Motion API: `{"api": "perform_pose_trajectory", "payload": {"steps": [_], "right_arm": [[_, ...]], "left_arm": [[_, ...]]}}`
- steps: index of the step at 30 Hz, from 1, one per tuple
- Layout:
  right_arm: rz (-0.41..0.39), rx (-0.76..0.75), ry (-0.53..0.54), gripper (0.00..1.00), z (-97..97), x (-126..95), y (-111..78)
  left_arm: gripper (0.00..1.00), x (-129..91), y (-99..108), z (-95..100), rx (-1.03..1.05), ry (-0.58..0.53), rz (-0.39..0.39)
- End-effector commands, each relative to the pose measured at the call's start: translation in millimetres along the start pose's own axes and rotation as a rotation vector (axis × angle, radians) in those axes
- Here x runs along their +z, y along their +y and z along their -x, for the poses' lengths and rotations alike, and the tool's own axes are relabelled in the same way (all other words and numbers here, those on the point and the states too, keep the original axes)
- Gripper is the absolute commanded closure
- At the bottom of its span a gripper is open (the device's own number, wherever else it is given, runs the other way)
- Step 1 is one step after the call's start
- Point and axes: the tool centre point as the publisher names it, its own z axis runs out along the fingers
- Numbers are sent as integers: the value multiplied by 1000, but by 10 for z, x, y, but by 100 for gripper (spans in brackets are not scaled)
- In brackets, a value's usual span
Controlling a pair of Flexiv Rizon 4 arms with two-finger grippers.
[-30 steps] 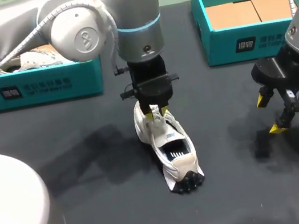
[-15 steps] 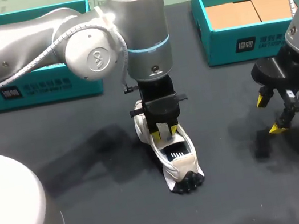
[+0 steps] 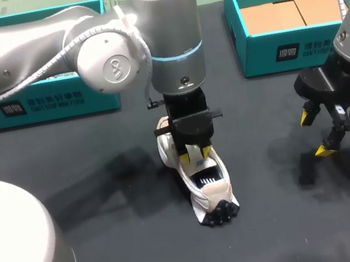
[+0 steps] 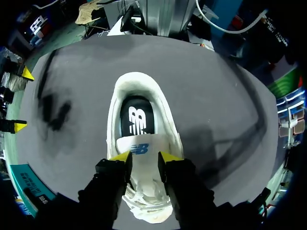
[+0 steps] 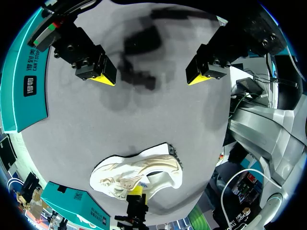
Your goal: Take the shoe out of the shoebox, open the shoe tongue, remove and reinsert the insole, then place the shoe into the shoebox
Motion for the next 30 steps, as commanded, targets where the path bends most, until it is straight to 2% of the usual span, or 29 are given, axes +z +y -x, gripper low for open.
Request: {"api": "perform_pose_trajectory", "payload": {"steps": [1,4,10,12,14,15,16,17,21,30], "right_arm": [[-1,0,-2,0,-11,0,-5],[-1,0,-2,0,-11,0,-5],[-1,0,-2,0,-11,0,-5],[-1,0,-2,0,-11,0,-5],[-1,0,-2,0,-11,0,-5],[-1,0,-2,0,-11,0,-5],[-1,0,-2,0,-11,0,-5],[-1,0,-2,0,-11,0,-5],[-1,0,-2,0,-11,0,-5],[-1,0,-2,0,-11,0,-5]], "left_arm": [[67,176,13,69,-10,15,-13],[67,124,-23,16,0,-4,-3],[66,-314,-158,-136,16,-65,38],[60,-432,-192,-152,-1,-70,41],[50,-519,-225,-153,-35,-63,35],[21,-553,-243,-148,-62,-52,34],[3,-584,-262,-148,-82,-63,32],[0,-611,-283,-146,-112,-46,14],[0,-682,-352,-131,-274,-20,-34],[0,-682,-352,-131,-274,-20,-34]]}}
